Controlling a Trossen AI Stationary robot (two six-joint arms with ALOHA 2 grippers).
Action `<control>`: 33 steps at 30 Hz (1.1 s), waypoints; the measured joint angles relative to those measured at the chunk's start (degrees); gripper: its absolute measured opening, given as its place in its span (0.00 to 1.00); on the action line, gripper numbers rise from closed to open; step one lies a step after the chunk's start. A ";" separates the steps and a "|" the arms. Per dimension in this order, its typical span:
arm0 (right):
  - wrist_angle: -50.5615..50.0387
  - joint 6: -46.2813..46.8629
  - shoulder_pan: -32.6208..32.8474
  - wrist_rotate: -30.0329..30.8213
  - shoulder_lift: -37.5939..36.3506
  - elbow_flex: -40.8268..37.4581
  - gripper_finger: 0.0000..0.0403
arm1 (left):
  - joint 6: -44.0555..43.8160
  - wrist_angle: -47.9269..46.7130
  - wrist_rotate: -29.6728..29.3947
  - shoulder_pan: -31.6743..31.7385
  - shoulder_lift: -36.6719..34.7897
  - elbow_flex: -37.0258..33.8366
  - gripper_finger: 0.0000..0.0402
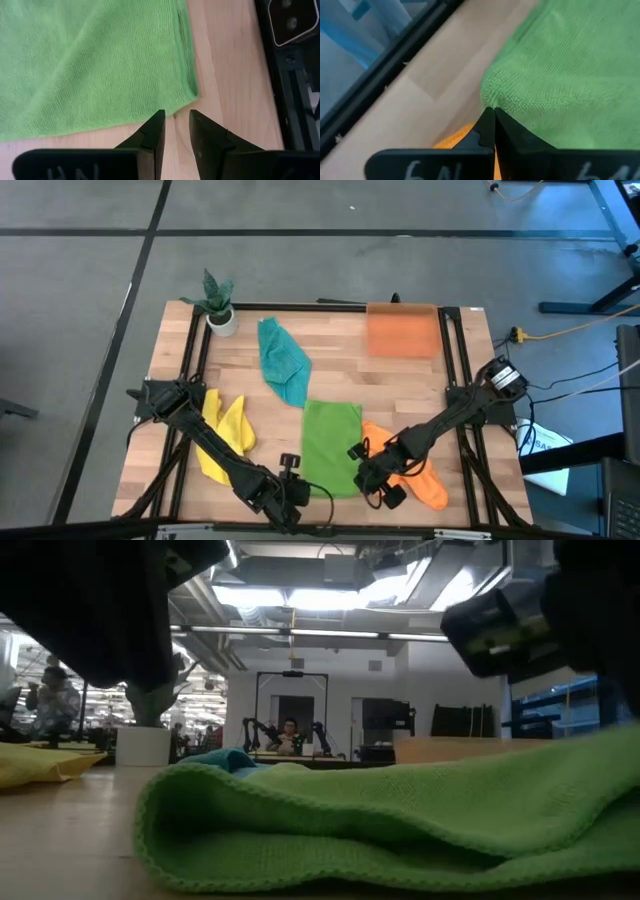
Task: Roll microfiber towels into tight, uniform cylinder then place into a basket
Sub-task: Fold the green towel
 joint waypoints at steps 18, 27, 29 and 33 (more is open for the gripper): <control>1.17 0.07 -0.02 -2.04 -0.05 0.00 0.21 | 3.30 0.09 0.17 0.02 0.09 0.00 0.19; 2.59 -0.12 -0.02 -2.17 -0.07 0.00 0.40 | 9.36 0.58 -0.21 0.30 0.09 -0.21 0.19; 2.45 -0.07 -0.02 -2.17 -0.07 0.00 0.43 | 11.46 1.43 -0.25 0.44 0.09 -1.00 0.19; 2.43 0.07 0.04 -2.17 -0.07 0.00 0.44 | 14.11 5.62 0.44 0.63 0.14 -3.99 0.19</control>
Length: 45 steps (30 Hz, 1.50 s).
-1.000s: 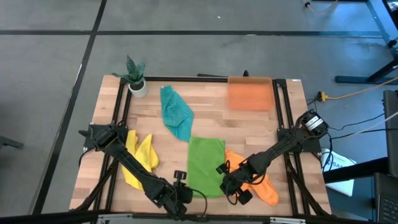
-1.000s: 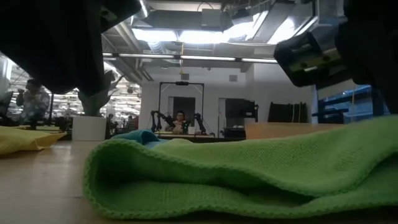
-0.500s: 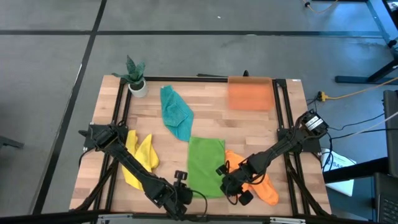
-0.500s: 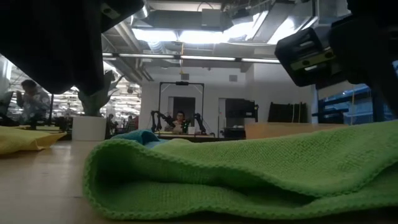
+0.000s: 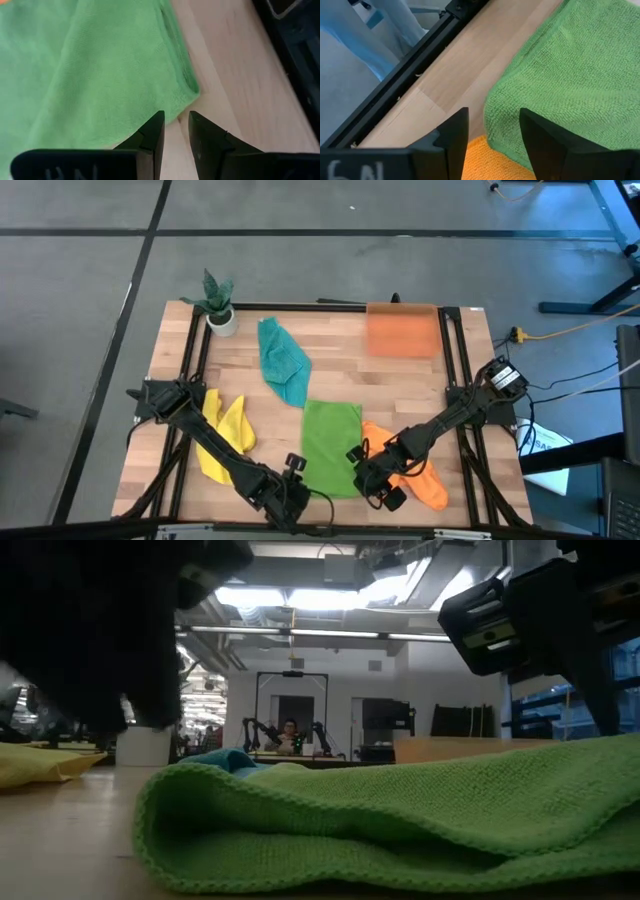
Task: Roll microfiber towels into tight, uniform cylinder then place into a basket
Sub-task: Fold the green towel
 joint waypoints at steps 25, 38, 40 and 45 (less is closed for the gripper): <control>0.93 -1.62 0.73 3.24 3.33 -0.07 0.44 | 13.01 13.48 3.38 3.41 0.27 -8.01 0.19; 3.36 -2.22 0.71 7.58 7.51 0.15 0.44 | 12.91 14.02 5.85 3.57 1.89 -7.85 0.13; 3.75 -1.46 0.75 8.35 7.61 0.15 0.42 | 12.60 13.98 6.25 3.57 1.93 -7.85 0.08; 4.60 0.95 0.64 9.23 7.75 0.15 0.26 | 8.08 13.89 8.66 3.73 2.00 -7.85 0.01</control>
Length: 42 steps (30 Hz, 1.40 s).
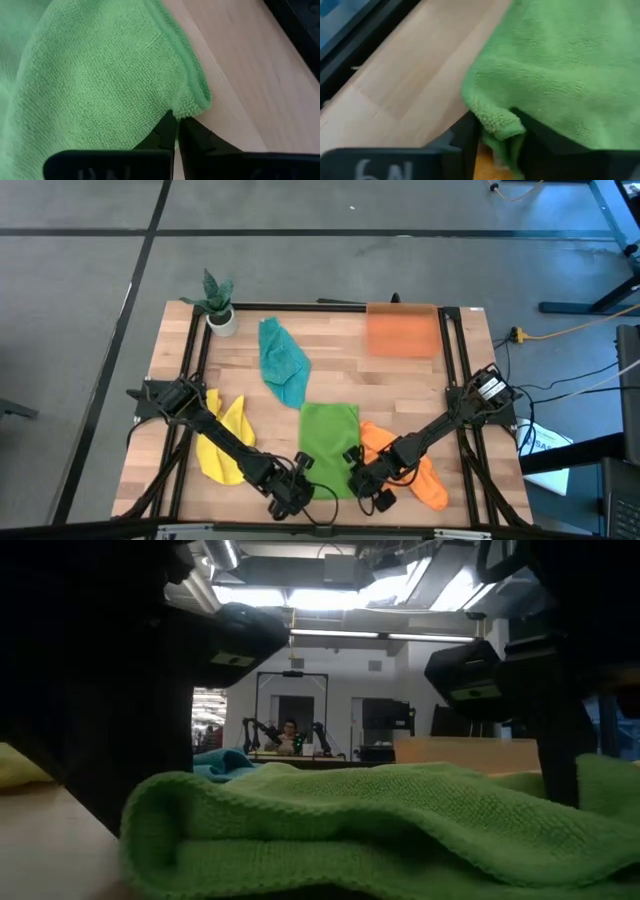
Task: Roll microfiber towels into tight, uniform cylinder then place into a basket
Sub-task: Fold the green towel
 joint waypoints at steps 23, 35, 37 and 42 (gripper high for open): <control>-10.34 3.51 -4.18 -13.59 -0.04 4.10 0.01 | -23.91 -3.64 13.07 0.45 -3.15 -0.31 0.00; -8.52 3.35 -7.69 -20.27 -0.04 4.04 0.01 | -20.97 -2.55 11.67 0.62 -3.28 -0.31 0.00; -8.46 3.48 -7.74 -20.43 -0.04 4.07 0.01 | -19.53 -1.46 10.77 0.10 -3.34 -0.31 0.00; -8.41 3.59 -7.78 -20.38 -0.04 4.09 0.01 | -19.09 -0.49 9.81 -1.29 -5.17 -0.22 0.00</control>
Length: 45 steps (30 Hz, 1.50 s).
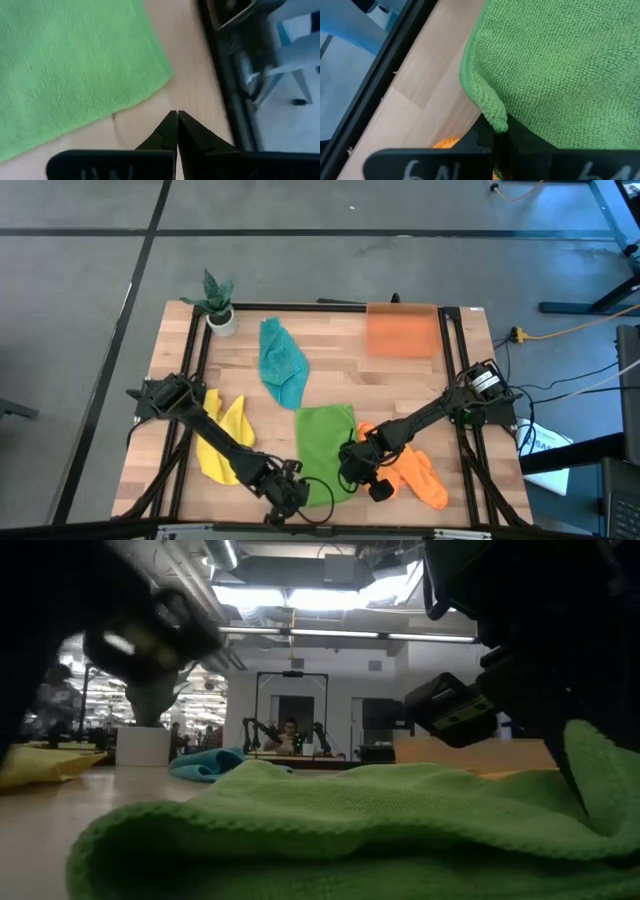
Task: Roll microfiber towels into tight, uniform cylinder then place into a basket
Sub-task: Fold the green towel
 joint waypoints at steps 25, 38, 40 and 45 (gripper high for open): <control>0.72 1.53 -1.41 0.20 -0.11 0.04 0.01 | 7.34 1.15 -7.03 0.24 -2.73 0.07 0.24; 2.09 1.41 -1.51 0.22 -0.13 0.07 0.01 | 12.19 4.83 -8.08 0.42 0.37 0.03 0.28; 2.12 1.51 -1.51 0.22 -0.13 0.09 0.01 | 13.60 5.21 -8.08 0.05 1.17 0.07 0.28; 2.51 1.53 -1.51 0.24 -0.13 0.09 0.01 | 14.95 5.83 -8.47 -0.58 2.55 0.07 0.28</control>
